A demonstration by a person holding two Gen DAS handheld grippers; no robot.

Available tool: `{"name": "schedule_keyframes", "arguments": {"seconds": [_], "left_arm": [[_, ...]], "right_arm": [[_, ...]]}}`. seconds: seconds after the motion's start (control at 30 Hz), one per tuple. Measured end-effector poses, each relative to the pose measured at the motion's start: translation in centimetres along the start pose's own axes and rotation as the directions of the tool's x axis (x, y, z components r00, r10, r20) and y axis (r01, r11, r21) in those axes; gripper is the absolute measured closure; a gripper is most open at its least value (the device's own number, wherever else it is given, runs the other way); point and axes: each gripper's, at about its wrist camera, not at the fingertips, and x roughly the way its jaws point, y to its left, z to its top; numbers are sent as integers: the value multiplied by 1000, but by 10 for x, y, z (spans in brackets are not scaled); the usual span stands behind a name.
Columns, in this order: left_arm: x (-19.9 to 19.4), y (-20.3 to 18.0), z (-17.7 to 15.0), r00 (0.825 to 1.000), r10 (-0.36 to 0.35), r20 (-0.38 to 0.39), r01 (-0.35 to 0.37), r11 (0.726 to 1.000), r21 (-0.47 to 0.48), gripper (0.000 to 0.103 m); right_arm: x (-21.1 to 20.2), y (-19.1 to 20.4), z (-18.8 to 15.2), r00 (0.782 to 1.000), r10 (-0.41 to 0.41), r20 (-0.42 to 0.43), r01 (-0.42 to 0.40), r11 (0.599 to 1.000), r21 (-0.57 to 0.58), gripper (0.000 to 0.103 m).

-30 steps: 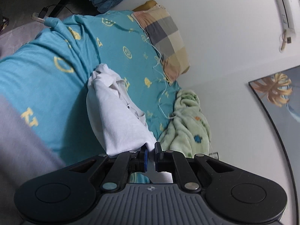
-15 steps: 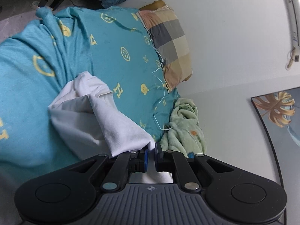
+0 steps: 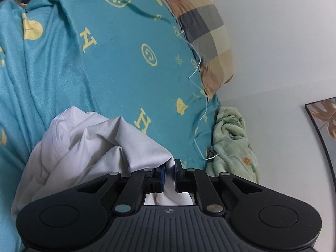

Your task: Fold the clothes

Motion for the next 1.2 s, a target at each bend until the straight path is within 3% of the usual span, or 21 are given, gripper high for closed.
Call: {"name": "schedule_keyframes", "arguments": {"seconds": [0.23, 0.3, 0.37, 0.43, 0.53, 0.67, 0.7, 0.77, 0.83, 0.9, 0.97, 1.13, 1.2], "left_arm": [[20, 2, 7, 998, 52, 28, -55, 990, 127, 92], [19, 0, 5, 997, 62, 39, -67, 986, 154, 90], [16, -6, -1, 997, 63, 52, -72, 979, 192, 81], [7, -16, -9, 993, 80, 92, -101, 959, 266, 59], [-1, -33, -24, 982, 114, 149, -166, 898, 407, 49], [2, -48, -41, 973, 153, 172, -223, 807, 546, 47], [5, -49, -44, 971, 169, 168, -235, 797, 557, 47], [13, -48, -46, 966, 202, 164, -259, 780, 570, 47], [19, -46, -47, 958, 231, 173, -288, 760, 583, 48], [24, -42, -45, 947, 262, 185, -320, 747, 583, 48], [27, -36, -42, 939, 287, 188, -342, 742, 577, 48], [34, -30, -38, 923, 329, 201, -382, 714, 587, 50], [34, -33, -38, 922, 325, 209, -383, 702, 600, 50]], "right_arm": [[15, 6, 6, 999, -1, -50, -4, 993, -114, 84], [10, 13, 3, 998, 19, -54, -28, 986, -166, 68], [2, 22, -3, 998, 42, -36, -49, 968, -245, 36], [-9, 33, -10, 998, 68, -9, -67, 939, -336, 33], [-24, 50, -21, 994, 104, 27, -79, 878, -472, 33], [-27, 67, -39, 997, 70, 29, -34, 761, -648, 38], [-25, 69, -42, 998, 54, 25, -23, 736, -677, 40], [-13, 67, -45, 999, -12, 33, 32, 706, -707, 73], [-2, 65, -47, 996, -77, 44, 84, 672, -736, 82], [9, 63, -49, 987, -141, 70, 145, 634, -759, 83], [17, 59, -41, 971, -182, 152, 233, 610, -757, 84], [26, 55, -25, 962, -151, 226, 270, 625, -733, 85], [26, 61, -30, 965, -111, 236, 254, 603, -756, 85]]}}
